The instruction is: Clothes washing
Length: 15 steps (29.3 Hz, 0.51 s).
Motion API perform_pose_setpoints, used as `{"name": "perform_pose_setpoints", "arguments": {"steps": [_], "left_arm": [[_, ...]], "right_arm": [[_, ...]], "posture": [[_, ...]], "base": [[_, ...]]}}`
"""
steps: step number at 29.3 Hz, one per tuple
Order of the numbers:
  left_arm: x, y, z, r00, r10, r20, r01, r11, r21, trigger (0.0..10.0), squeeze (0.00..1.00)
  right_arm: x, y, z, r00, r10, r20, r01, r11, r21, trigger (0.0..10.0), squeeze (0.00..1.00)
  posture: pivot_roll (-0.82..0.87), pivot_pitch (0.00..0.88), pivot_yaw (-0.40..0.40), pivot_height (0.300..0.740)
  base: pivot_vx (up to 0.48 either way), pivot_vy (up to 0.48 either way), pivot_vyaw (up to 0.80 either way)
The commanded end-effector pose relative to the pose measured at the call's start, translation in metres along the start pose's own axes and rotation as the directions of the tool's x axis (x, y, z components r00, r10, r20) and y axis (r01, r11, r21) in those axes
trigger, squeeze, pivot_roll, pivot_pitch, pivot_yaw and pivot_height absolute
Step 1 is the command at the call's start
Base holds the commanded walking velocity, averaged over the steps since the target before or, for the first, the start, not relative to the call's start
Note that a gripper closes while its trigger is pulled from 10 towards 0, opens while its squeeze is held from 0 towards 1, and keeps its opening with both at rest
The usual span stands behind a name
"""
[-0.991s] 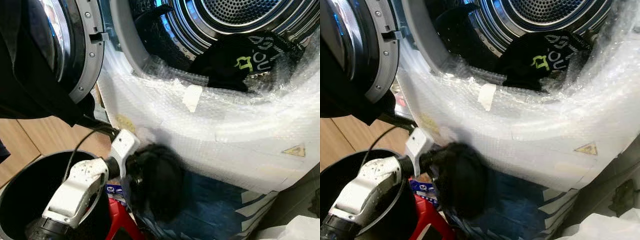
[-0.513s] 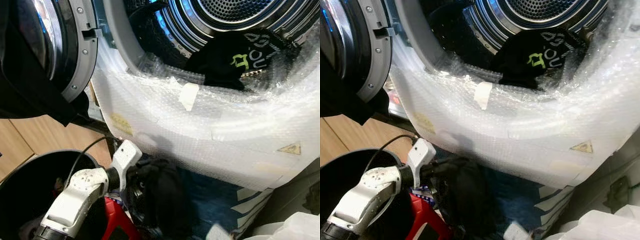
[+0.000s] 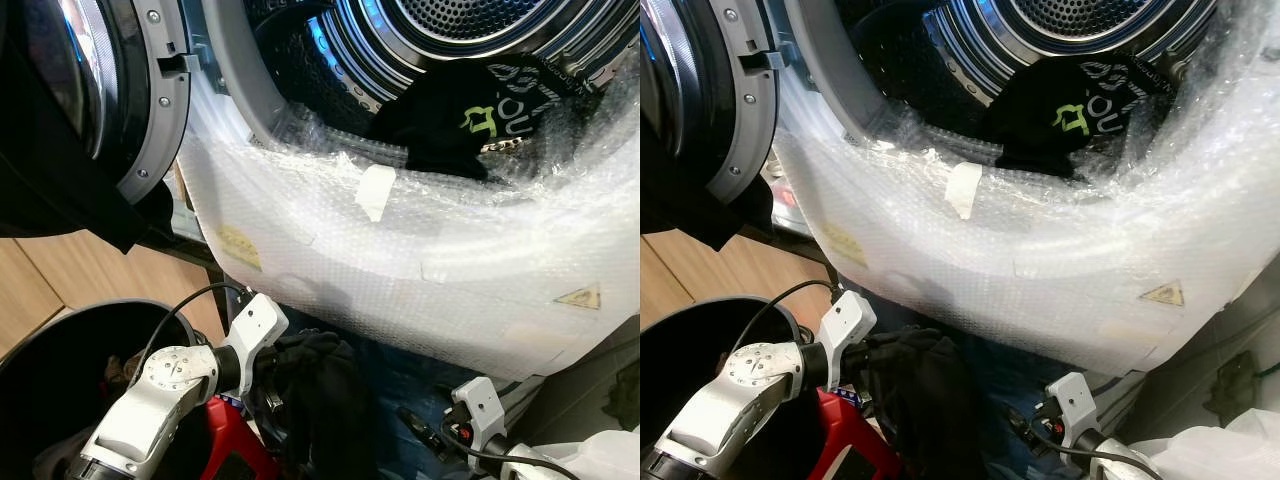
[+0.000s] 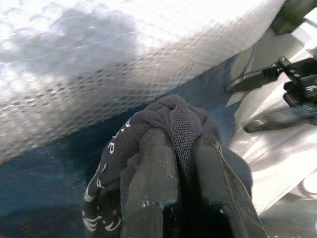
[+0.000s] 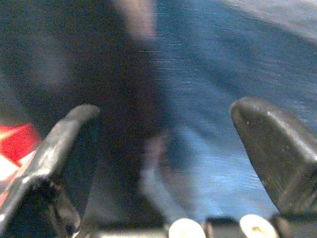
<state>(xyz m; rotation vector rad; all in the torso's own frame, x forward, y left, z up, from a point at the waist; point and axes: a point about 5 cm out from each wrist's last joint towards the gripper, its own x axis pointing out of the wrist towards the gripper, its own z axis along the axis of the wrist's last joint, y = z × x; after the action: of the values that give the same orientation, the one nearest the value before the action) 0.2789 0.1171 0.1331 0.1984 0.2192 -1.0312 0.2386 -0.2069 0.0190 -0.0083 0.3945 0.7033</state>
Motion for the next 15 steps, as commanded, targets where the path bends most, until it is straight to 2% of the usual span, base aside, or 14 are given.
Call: {"name": "perform_pose_setpoints", "arguments": {"steps": [1,2,3,4,5,6,13,15], "left_arm": [[0.008,-0.009,0.004,0.997,-0.074,0.008,0.074,0.997,0.012,0.0,0.0],[0.013,-0.015,0.004,0.994,-0.112,0.01,0.112,0.994,0.015,0.0,0.0],[0.013,-0.015,0.004,0.994,-0.112,0.01,0.112,0.994,0.015,0.0,0.0],[0.018,-0.019,0.004,0.989,-0.144,0.01,0.144,0.989,0.019,0.0,0.0],[0.018,-0.019,0.004,0.989,-0.144,0.01,0.144,0.989,0.019,0.0,0.0],[0.023,-0.023,0.005,0.986,-0.165,0.01,0.165,0.986,0.023,0.0,0.0],[0.023,-0.023,0.005,0.985,-0.17,0.01,0.17,0.985,0.024,0.0,0.0],[0.037,-0.036,0.008,0.972,-0.233,0.029,0.232,0.972,0.028,0.0,0.0]], "right_arm": [[-0.004,0.015,0.014,0.982,0.184,0.045,-0.184,0.983,-0.001,10.0,1.0],[-0.008,0.029,0.019,0.95,0.305,0.071,-0.307,0.952,0.012,10.0,1.0],[-0.008,0.029,0.019,0.95,0.305,0.071,-0.307,0.952,0.012,10.0,1.0],[-0.007,0.041,0.023,0.917,0.386,0.1,-0.39,0.921,0.017,10.0,1.0],[-0.007,0.041,0.023,0.917,0.386,0.1,-0.39,0.921,0.017,10.0,1.0],[-0.005,0.05,0.026,0.894,0.429,0.125,-0.435,0.9,0.023,10.0,1.0],[-0.006,0.052,0.028,0.889,0.441,0.126,-0.448,0.894,0.031,10.0,1.0],[0.012,0.075,0.022,0.883,0.466,0.06,-0.467,0.884,0.005,10.0,1.0]], "posture": [[-0.05,0.024,0.008,0.74],[-0.04,0.02,0.004,0.74],[-0.04,0.02,0.004,0.74],[-0.05,0.013,0.009,0.74],[-0.05,0.013,0.009,0.74],[-0.05,0.013,0.009,0.74],[-0.05,0.013,0.009,0.74],[-0.06,0.0,0.019,0.74]], "base": [[0.0,0.0,0.0],[0.0,0.0,0.0],[0.0,0.0,0.0],[0.0,0.0,0.0],[0.0,0.0,0.0],[0.0,0.0,0.0],[0.0,0.0,0.0],[0.0,0.0,0.0]]}}
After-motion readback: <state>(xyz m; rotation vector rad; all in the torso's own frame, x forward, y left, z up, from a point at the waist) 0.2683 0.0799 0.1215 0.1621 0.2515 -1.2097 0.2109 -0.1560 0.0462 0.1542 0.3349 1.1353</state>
